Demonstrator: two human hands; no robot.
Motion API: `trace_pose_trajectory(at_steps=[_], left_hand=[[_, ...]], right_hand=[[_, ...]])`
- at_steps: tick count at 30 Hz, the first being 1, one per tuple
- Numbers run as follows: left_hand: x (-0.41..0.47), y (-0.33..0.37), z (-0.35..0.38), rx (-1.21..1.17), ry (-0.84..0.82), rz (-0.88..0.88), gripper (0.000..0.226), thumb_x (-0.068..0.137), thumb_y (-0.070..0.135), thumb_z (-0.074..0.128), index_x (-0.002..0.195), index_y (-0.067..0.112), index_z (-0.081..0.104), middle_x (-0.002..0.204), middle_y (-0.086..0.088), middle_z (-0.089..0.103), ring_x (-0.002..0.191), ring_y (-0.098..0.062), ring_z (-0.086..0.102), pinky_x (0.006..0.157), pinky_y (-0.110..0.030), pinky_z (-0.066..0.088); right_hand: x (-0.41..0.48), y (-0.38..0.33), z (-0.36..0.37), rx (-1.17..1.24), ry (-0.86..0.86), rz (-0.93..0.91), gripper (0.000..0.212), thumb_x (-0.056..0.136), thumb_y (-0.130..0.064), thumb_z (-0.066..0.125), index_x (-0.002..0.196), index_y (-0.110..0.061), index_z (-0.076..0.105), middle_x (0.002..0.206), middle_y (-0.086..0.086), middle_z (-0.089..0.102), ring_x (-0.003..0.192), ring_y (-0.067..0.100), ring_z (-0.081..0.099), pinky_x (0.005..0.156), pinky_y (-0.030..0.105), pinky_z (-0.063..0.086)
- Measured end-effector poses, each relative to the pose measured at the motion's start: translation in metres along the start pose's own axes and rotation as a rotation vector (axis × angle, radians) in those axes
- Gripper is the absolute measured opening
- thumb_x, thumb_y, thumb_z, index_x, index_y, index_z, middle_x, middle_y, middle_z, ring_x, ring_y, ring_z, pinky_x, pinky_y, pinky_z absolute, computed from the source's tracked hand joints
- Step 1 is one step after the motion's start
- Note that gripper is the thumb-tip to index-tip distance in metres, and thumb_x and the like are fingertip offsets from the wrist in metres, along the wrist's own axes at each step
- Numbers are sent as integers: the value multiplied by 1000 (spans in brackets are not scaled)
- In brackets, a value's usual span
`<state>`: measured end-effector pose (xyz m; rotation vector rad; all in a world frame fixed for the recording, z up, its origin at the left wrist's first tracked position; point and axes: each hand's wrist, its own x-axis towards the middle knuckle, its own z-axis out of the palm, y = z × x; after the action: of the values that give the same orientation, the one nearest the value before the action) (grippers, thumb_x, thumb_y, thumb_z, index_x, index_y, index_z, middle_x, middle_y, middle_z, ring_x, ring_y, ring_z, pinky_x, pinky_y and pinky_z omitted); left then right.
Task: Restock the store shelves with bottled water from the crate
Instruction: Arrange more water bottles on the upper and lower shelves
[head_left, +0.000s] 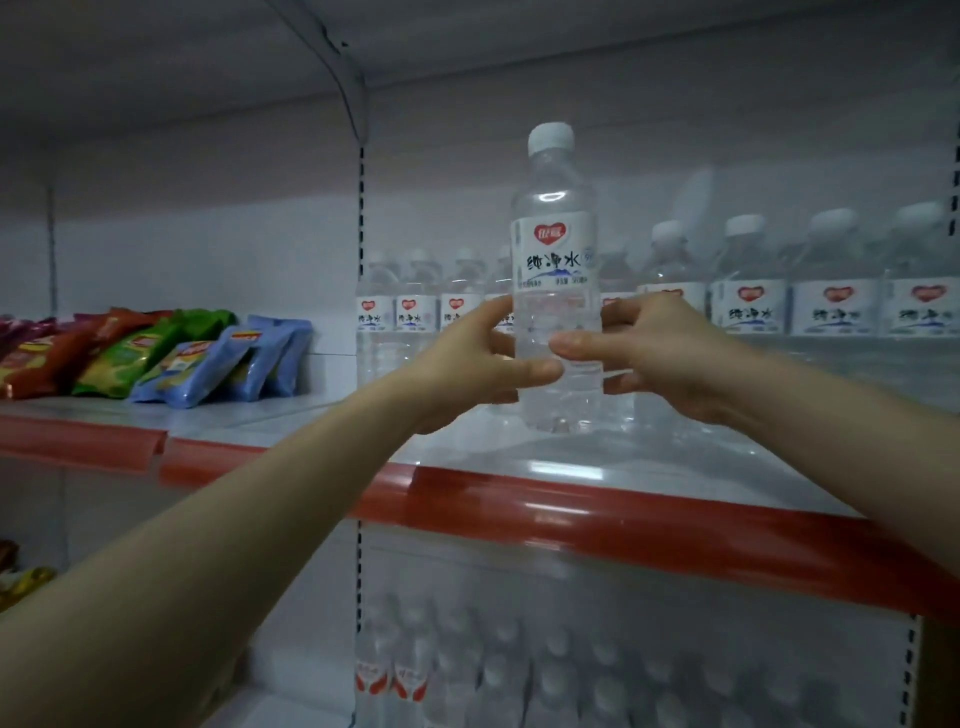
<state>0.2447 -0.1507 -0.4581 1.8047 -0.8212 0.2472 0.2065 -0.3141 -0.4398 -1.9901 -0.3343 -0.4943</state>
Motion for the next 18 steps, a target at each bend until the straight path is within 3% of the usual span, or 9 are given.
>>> trace_pose_trajectory(at_steps=[4,7,10,14,18], left_hand=[[36,-10,19,45,-79,-68,56,82,8,67,131,21,41,105,-5,63,98,-18,62,87,-35,53],[53,-19,29,25,-105,-85,56,83,6,66,131,21,41,95,4,61,87,-9,61,80,-29,53],[66,-29,38,26,-131,-95,56,84,8,66,130,25,40,95,9,58,87,-8,59,76,-29,53],[76,-34,40,16,-138,-116,58,84,8,66,130,27,38,96,13,55,92,-10,57,67,-19,50],[80,-34,44,39,-148,-147,54,85,7,64,128,28,38,95,15,52,95,-15,55,68,-20,48]], right_hand=[[24,28,-13,-16,-12,57,31,78,-20,72,106,-11,63,105,5,69,97,20,63,82,32,50],[36,42,-20,-67,-45,78,28,81,-16,69,108,-14,62,104,5,68,99,22,64,87,38,50],[43,54,-23,-123,-63,61,22,85,-17,66,106,-20,63,95,-2,67,85,13,62,73,25,50],[47,58,-25,-356,-22,-46,28,87,-22,63,115,-17,64,78,-11,62,61,-3,49,54,6,38],[53,46,-33,-424,-118,82,25,89,-18,62,113,-19,60,72,-8,57,58,9,57,52,14,47]])
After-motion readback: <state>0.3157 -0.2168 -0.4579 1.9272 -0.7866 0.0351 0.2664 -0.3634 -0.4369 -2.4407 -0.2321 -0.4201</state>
